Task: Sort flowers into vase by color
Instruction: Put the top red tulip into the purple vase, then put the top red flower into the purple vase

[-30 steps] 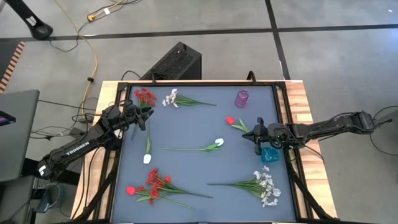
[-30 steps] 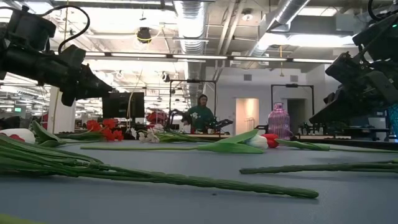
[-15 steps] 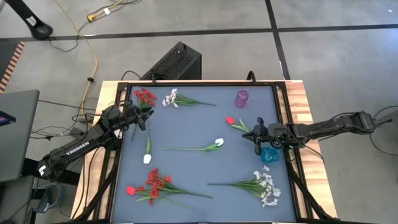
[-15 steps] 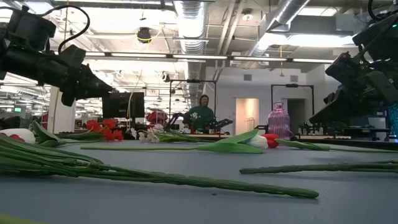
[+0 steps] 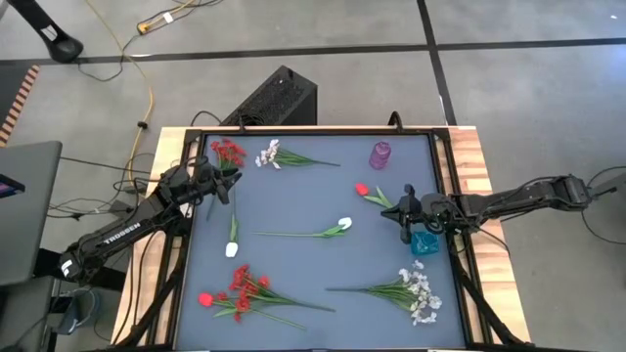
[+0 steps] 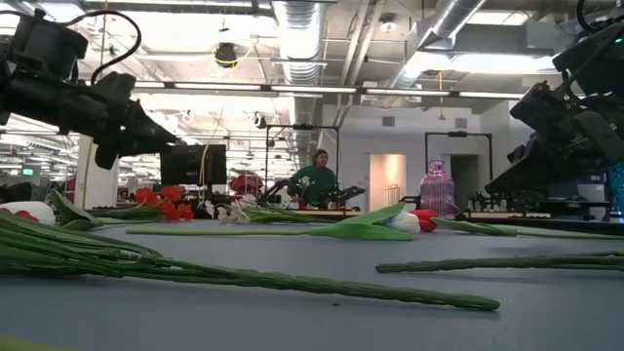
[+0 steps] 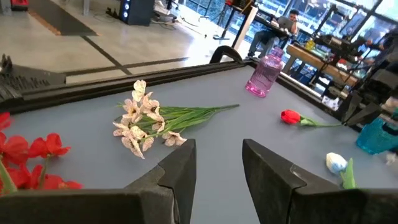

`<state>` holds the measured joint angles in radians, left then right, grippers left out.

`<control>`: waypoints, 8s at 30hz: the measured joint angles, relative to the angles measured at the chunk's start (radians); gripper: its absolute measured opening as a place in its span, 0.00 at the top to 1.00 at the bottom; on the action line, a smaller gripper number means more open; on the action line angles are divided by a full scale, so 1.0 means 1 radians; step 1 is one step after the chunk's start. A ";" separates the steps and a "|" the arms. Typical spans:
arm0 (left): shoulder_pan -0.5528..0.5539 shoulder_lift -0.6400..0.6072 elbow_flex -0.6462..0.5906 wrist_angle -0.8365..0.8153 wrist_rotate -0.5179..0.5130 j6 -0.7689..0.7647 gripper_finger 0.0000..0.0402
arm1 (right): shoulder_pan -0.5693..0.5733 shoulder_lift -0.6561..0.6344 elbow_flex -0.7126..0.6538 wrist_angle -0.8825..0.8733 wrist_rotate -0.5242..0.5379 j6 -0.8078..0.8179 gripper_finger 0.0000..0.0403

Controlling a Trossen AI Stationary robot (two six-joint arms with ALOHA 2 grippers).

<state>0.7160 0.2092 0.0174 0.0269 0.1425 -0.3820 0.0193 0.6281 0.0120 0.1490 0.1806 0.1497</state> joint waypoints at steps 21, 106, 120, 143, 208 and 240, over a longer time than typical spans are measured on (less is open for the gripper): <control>0.000 0.000 0.000 0.045 0.147 -0.022 0.70 | -0.087 0.000 0.047 0.318 0.135 -0.053 0.88; -0.631 0.404 0.243 -0.090 -0.125 0.203 0.70 | -0.214 0.998 0.840 -1.029 -0.146 0.137 0.93; -0.651 0.358 0.201 0.063 -0.150 0.344 0.70 | -0.207 0.670 0.857 -0.625 -0.129 0.035 0.96; -0.651 0.233 0.135 0.110 -0.155 0.347 0.70 | -0.457 0.239 0.858 -0.377 -0.103 -0.069 0.95; -0.651 0.233 0.134 0.039 -0.218 0.352 0.70 | -0.724 0.364 0.887 -0.772 -0.103 0.025 0.58; -0.597 0.284 0.319 -0.350 -0.426 0.071 0.70 | 0.096 0.551 1.074 -0.849 -0.065 0.330 0.51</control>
<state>0.1194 0.4936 0.3359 -0.3233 -0.2831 -0.3108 0.1156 1.1793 1.0858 -0.7002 0.1154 0.4802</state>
